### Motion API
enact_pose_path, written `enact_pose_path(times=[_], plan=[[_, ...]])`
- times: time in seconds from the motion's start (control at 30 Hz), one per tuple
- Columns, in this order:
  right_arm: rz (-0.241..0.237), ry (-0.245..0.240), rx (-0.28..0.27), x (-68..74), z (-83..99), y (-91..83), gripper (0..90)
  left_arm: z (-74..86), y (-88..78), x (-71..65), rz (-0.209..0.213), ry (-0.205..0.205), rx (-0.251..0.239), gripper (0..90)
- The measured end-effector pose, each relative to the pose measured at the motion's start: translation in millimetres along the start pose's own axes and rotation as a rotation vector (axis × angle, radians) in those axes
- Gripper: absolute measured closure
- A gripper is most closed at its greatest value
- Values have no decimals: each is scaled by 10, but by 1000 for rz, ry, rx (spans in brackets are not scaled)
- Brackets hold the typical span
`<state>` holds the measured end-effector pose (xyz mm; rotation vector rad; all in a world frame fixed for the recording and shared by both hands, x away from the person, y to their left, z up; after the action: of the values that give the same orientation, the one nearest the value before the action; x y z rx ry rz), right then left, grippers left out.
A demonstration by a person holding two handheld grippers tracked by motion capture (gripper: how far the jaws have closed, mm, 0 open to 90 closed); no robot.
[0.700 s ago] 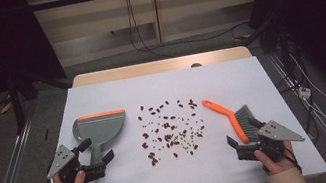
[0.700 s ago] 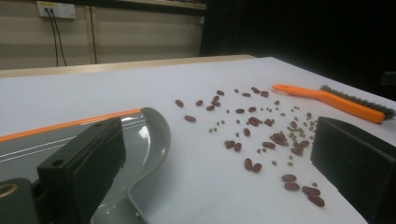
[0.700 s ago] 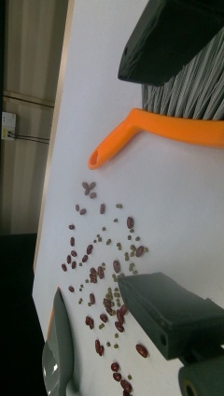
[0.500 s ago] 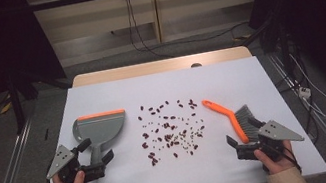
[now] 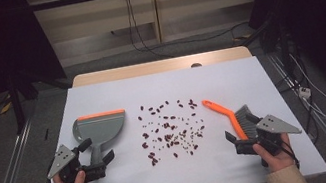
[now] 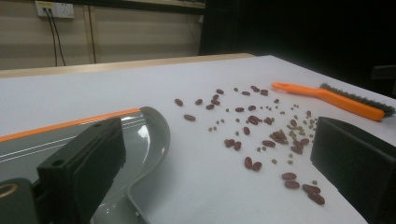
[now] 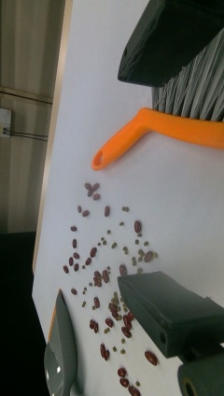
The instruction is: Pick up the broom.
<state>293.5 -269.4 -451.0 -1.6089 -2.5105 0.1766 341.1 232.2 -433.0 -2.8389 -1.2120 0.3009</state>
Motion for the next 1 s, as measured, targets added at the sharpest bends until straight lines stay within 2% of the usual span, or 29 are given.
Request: enact_pose_path(times=[0.13,0.23,0.4,0.6,0.7,0.87,1.0], plan=[[-12,10,24,-30,-31,87,33,-3,-5,1,1,0,-2,31],[-10,-3,44,-43,-76,155,43,-1,-1,-1,4,0,-1,31],[-27,5,54,-78,-129,232,49,-2,-4,6,2,0,-1,31],[-7,16,82,-126,-146,321,64,-3,-1,5,2,0,-1,31],[13,7,118,-180,-136,396,68,-1,-2,8,1,0,0,31],[20,25,161,-242,-153,493,76,1,-3,8,1,0,0,31],[19,14,196,-284,-184,575,96,4,1,8,1,-1,0,31]])
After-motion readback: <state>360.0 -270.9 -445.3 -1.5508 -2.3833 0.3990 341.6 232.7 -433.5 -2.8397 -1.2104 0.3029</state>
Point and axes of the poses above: each handheld gripper's, and its own axes: y roughly forward along the jaws, z roughly out of its underside, x roughly to its left, the point moved 2 cm from there along y, roughly forward along the jaws, and after that the axes turned 8 degrees about -x, right-handed, at the moved point
